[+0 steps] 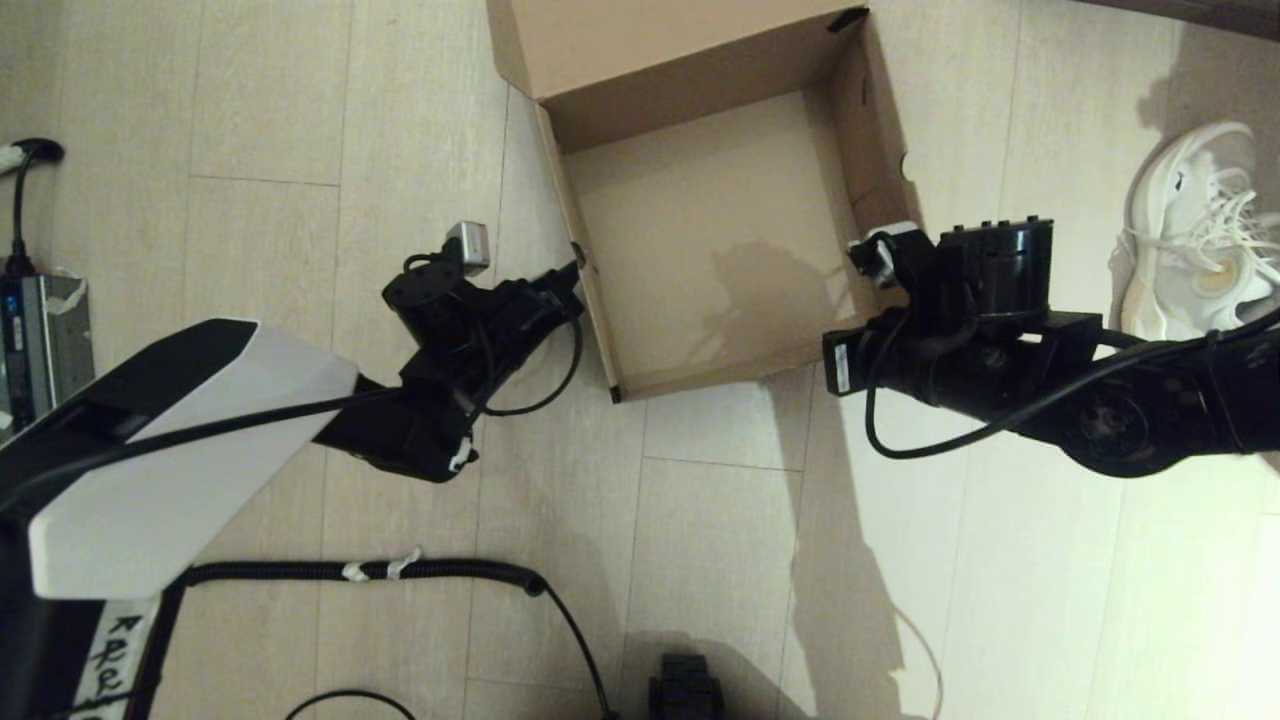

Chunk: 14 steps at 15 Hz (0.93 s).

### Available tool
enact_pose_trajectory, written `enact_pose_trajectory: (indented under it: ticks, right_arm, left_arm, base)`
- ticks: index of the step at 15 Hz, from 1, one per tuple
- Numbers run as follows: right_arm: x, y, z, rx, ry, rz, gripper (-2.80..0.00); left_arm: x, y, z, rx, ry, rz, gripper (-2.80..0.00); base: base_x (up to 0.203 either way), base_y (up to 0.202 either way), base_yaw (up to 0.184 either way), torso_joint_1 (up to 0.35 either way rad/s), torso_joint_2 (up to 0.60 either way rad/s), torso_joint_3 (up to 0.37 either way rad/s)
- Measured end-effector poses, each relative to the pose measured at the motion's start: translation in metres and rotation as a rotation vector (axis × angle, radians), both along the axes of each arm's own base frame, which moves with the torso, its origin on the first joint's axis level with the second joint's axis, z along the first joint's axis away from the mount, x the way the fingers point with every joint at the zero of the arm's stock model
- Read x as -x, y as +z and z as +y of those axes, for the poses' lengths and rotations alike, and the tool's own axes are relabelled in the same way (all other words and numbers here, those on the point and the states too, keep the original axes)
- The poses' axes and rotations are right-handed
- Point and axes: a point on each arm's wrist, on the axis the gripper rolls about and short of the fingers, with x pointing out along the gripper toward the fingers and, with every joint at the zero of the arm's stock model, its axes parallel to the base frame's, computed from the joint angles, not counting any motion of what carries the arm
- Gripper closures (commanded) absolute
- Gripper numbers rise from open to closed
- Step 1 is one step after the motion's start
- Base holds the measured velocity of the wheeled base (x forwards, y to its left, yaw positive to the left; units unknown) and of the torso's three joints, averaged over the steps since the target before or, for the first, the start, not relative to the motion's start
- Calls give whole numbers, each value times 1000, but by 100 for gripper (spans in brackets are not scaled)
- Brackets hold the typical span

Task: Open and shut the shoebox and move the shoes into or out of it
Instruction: Open the shoe box

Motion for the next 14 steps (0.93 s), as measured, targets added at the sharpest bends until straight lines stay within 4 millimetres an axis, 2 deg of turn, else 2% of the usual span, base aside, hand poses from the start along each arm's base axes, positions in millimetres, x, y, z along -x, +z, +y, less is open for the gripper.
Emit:
enact_pose_trajectory:
  ticks: [4,8,10,11,12,14]
  right_arm:
    - [45,-14,21,36,112,73,0]
    - [71,-27,39,61,195,117,0]
    - [75,-31,48,68,211,118,0]
    - [72,-26,51,56,209,95,0]
    - [68,-16,52,39,201,68,0]
    - [52,11,39,4,147,14,0]
  left_arm:
    - [-9,7,-5,5,-5,-9,0]
    - [-14,15,13,11,34,-23,0]
    - [-18,21,25,12,61,-27,0]
    - [-18,25,32,14,76,-30,0]
    - [-16,25,39,11,90,-22,0]
    - [-7,23,58,-3,125,22,0]
  base:
    - [0,0,0,0,0,0]
    - [0,0,0,0,0,0]
    - [0,0,0,0,0,0]
    - [0,0,0,0,0,0]
    - [0,0,0,0,0,0]
    - [0,0,0,0,0,0]
